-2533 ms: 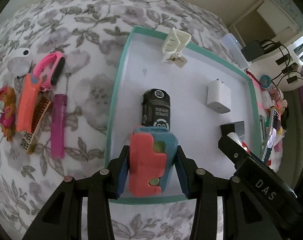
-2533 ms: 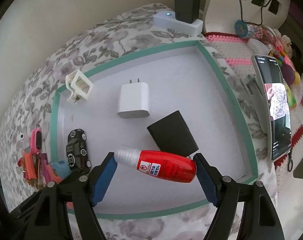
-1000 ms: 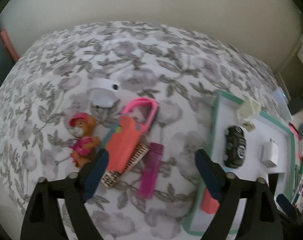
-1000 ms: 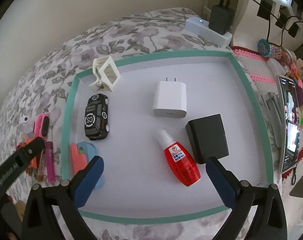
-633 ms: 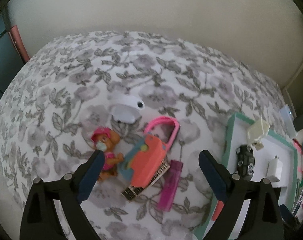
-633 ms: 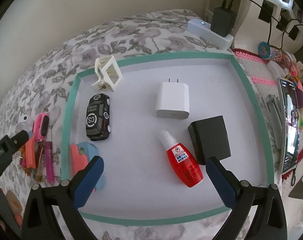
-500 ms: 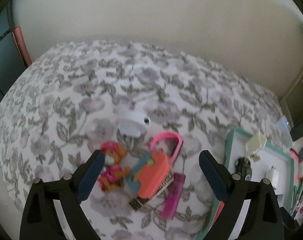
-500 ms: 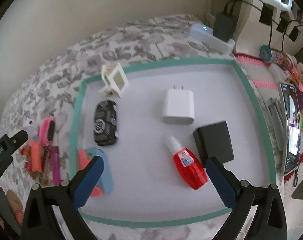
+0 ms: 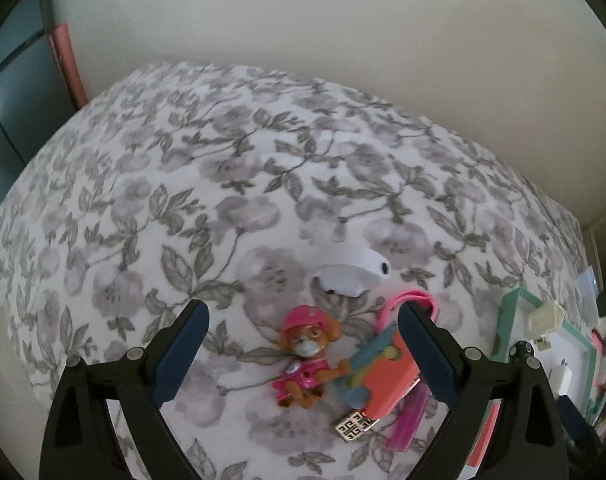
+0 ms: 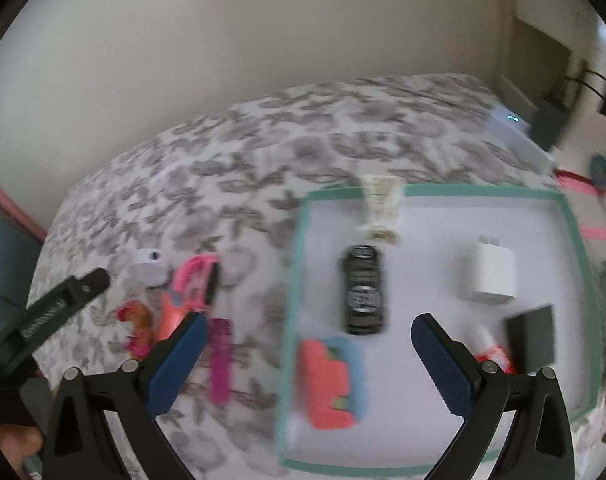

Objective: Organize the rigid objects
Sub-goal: 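Move both open grippers back over the remaining pile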

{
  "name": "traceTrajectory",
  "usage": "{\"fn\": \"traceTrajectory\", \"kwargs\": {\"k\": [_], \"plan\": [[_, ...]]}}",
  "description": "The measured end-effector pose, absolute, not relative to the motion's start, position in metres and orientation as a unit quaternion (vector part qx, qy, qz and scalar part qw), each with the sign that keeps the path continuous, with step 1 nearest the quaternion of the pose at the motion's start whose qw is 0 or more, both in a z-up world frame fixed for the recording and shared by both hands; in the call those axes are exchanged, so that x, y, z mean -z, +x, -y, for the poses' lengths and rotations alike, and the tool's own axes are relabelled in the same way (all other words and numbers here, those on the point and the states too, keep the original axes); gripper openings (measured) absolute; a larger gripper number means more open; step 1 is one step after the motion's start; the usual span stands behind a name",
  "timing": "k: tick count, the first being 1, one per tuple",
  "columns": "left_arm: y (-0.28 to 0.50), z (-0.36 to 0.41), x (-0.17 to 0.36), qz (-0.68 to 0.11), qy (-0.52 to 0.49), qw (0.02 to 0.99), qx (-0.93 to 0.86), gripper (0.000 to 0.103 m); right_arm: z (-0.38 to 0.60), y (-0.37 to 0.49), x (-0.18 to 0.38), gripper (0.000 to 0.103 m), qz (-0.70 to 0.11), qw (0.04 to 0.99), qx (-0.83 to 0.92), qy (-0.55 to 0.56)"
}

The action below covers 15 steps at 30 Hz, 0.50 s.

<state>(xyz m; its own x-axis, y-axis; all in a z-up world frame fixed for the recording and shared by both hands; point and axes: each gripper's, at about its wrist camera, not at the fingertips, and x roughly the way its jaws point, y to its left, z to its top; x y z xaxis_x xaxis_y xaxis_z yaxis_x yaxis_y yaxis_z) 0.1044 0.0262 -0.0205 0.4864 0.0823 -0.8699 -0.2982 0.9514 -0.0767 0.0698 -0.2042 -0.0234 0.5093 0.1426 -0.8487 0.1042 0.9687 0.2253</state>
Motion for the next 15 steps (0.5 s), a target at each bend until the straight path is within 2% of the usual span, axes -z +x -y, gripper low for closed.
{"fn": "traceTrajectory", "kwargs": {"k": [5, 7, 10, 12, 15], "plan": [[0.106, -0.044, 0.028, -0.504, -0.126, 0.846, -0.122, 0.095, 0.167, 0.083, 0.026, 0.102, -0.505, 0.857, -0.045, 0.094], [0.107, -0.05, 0.032, -0.507, -0.133, 0.842, -0.126, 0.095, 0.154, 0.087, 0.029, 0.099, -0.51, 0.854, -0.054, 0.082], [0.108, -0.054, 0.038, -0.516, -0.14, 0.835, -0.126, 0.095, 0.141, 0.093, 0.037, 0.093, -0.523, 0.847, -0.062, 0.069], [0.109, -0.053, 0.044, -0.525, -0.142, 0.83, -0.123, 0.095, 0.136, 0.095, 0.044, 0.084, -0.533, 0.841, -0.07, 0.062], [0.113, -0.049, 0.059, -0.547, -0.149, 0.816, -0.113, 0.095, 0.134, 0.094, 0.057, 0.075, -0.553, 0.827, -0.074, 0.067]]}}
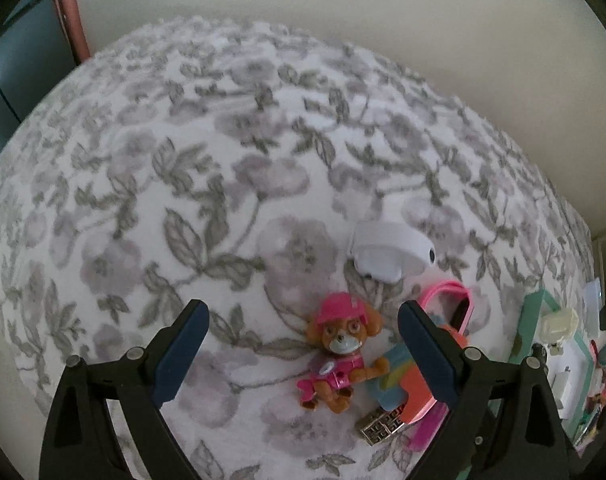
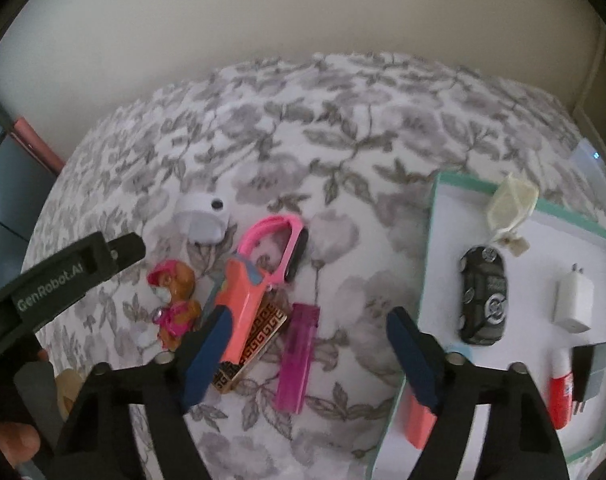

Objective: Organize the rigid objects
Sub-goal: 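Move both open grippers back over the remaining pile, then grasp the pink lighter with the right gripper while the left grasps the puppy figure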

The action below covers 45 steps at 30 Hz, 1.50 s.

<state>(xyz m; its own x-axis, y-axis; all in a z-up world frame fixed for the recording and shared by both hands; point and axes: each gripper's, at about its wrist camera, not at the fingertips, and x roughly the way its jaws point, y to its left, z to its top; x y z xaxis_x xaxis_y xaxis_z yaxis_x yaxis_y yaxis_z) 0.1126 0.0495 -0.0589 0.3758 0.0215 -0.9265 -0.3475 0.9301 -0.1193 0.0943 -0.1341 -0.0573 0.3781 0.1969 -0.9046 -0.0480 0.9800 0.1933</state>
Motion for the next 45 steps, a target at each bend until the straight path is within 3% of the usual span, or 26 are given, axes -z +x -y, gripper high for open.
{"fn": "traceTrajectory", "kwargs": {"k": [3, 9, 13, 16, 26, 30, 37, 45], "plan": [[0.114, -0.045, 0.07, -0.563, -0.15, 0.806, -0.108, 0.095, 0.135, 0.093, 0.066, 0.06, -0.566, 0.818, -0.075, 0.07], [0.115, -0.04, 0.083, -0.579, -0.154, 0.795, -0.1, 0.088, 0.133, 0.091, 0.079, 0.047, -0.586, 0.803, -0.078, 0.069], [0.117, -0.039, 0.092, -0.585, -0.152, 0.79, -0.101, 0.087, 0.129, 0.091, 0.09, 0.044, -0.6, 0.793, -0.083, 0.064], [0.117, -0.037, 0.098, -0.588, -0.161, 0.787, -0.094, 0.075, 0.125, 0.09, 0.096, 0.041, -0.606, 0.79, -0.081, 0.054], [0.118, -0.026, 0.106, -0.593, -0.126, 0.788, -0.103, 0.063, 0.11, 0.09, 0.098, 0.038, -0.601, 0.796, -0.073, 0.002], [0.118, -0.029, 0.105, -0.59, -0.13, 0.789, -0.11, 0.055, 0.113, 0.091, 0.098, 0.026, -0.6, 0.797, -0.066, 0.004], [0.118, -0.027, 0.108, -0.588, -0.119, 0.791, -0.115, 0.048, 0.126, 0.09, 0.097, 0.023, -0.597, 0.799, -0.068, 0.033], [0.115, -0.034, 0.104, -0.584, -0.139, 0.791, -0.115, 0.047, 0.118, 0.086, 0.097, 0.021, -0.592, 0.803, -0.071, 0.01]]}}
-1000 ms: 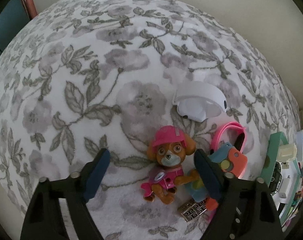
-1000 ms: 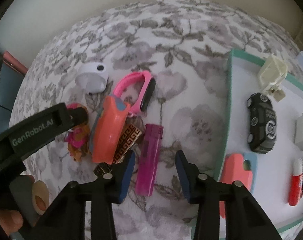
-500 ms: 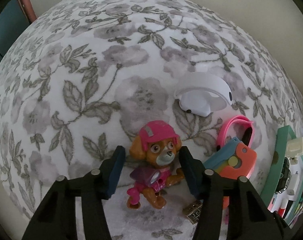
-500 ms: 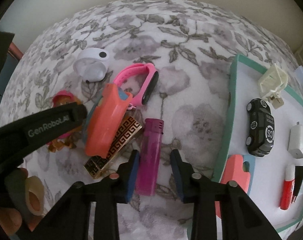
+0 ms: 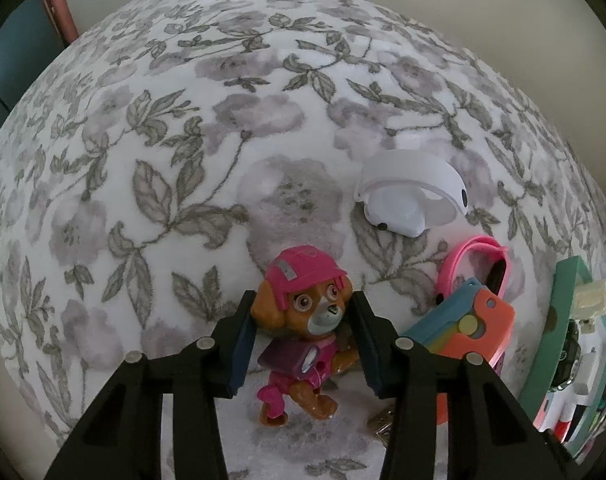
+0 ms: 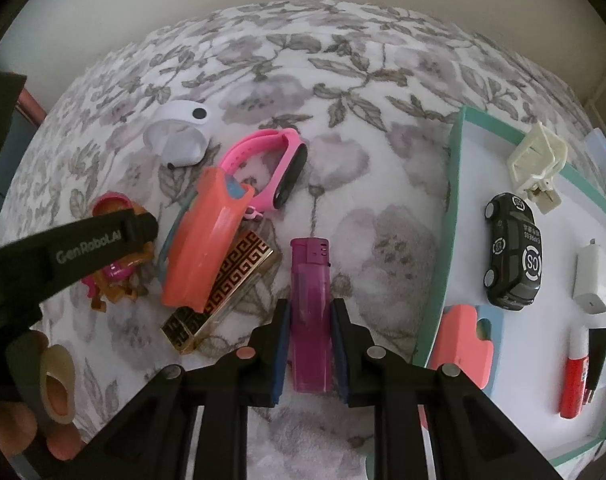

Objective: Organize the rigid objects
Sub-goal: 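Grasp the pink lighter with the right gripper while the left grasps the puppy figure, then carry the lighter and puppy figure into the tray and open both grippers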

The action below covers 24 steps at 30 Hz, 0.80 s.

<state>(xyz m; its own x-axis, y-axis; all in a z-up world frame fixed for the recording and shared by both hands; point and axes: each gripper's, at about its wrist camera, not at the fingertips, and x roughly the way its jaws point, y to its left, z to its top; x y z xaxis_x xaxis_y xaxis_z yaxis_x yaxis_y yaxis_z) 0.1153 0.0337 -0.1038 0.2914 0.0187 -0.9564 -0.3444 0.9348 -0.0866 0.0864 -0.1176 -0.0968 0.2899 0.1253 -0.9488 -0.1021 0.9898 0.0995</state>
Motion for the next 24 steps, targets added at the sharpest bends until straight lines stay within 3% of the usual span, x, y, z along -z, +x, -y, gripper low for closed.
{"fn": "traceTrajectory", "kwargs": {"k": [11, 13, 24], "plan": [[0.112, -0.044, 0.074, -0.554, -0.15, 0.812, -0.109, 0.047, 0.129, 0.079, 0.082, 0.021, -0.575, 0.812, -0.085, 0.046], [0.112, -0.044, 0.066, -0.544, -0.151, 0.818, -0.107, 0.04, 0.13, 0.078, 0.076, 0.021, -0.567, 0.817, -0.087, 0.052], [0.108, -0.035, 0.041, -0.515, -0.143, 0.84, -0.096, 0.04, 0.141, 0.075, 0.055, 0.021, -0.539, 0.834, -0.084, 0.084]]}}
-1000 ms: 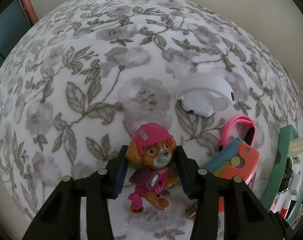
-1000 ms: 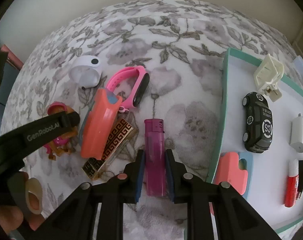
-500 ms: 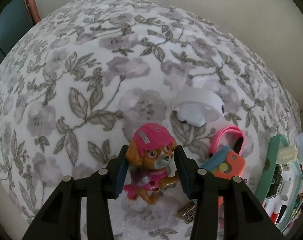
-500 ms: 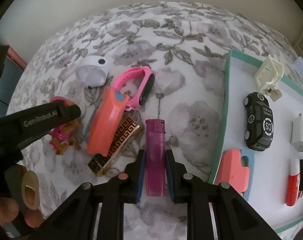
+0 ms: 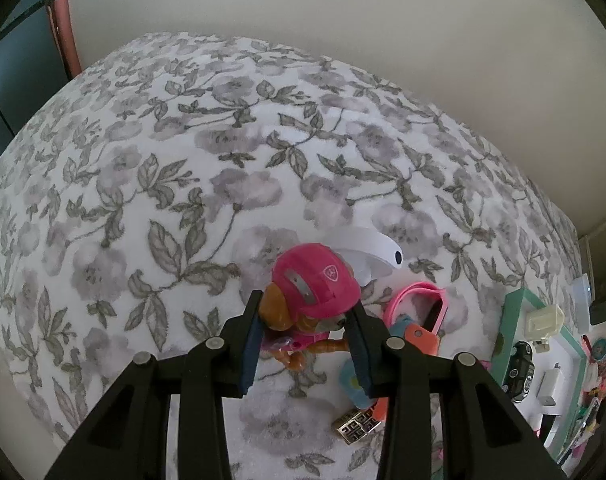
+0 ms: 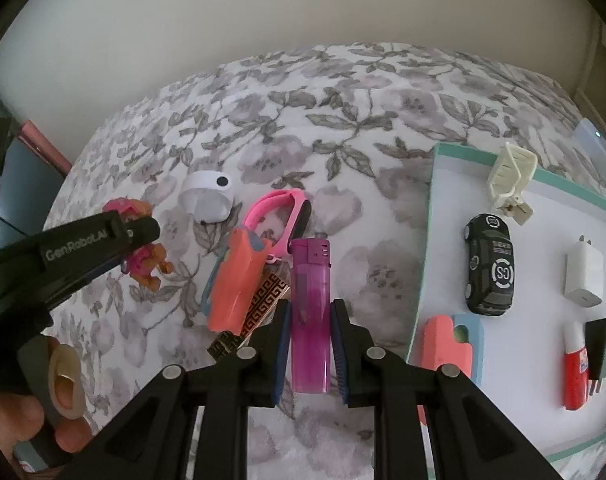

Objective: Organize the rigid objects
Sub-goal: 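Carry the lighter and puppy figure into the tray and open both grippers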

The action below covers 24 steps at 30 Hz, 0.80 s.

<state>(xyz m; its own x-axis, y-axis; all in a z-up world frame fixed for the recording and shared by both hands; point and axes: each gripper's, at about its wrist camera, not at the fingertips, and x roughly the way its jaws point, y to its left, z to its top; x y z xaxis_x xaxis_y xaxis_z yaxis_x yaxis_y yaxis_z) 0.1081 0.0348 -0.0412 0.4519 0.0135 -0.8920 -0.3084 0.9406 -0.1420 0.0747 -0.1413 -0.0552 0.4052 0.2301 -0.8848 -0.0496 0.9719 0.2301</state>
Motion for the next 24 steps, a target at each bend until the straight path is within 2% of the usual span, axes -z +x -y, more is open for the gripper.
{"fn": "traceTrajectory", "kwargs": {"k": [11, 24], "plan": [[0.102, -0.009, 0.018, -0.489, -0.122, 0.862, -0.061, 0.04, 0.165, 0.072, 0.044, 0.021, -0.52, 0.843, -0.068, 0.116], [0.088, 0.073, -0.002, -0.478, -0.06, 0.876, 0.038, 0.04, 0.259, 0.06, 0.039, 0.021, -0.501, 0.843, 0.032, 0.191]]}}
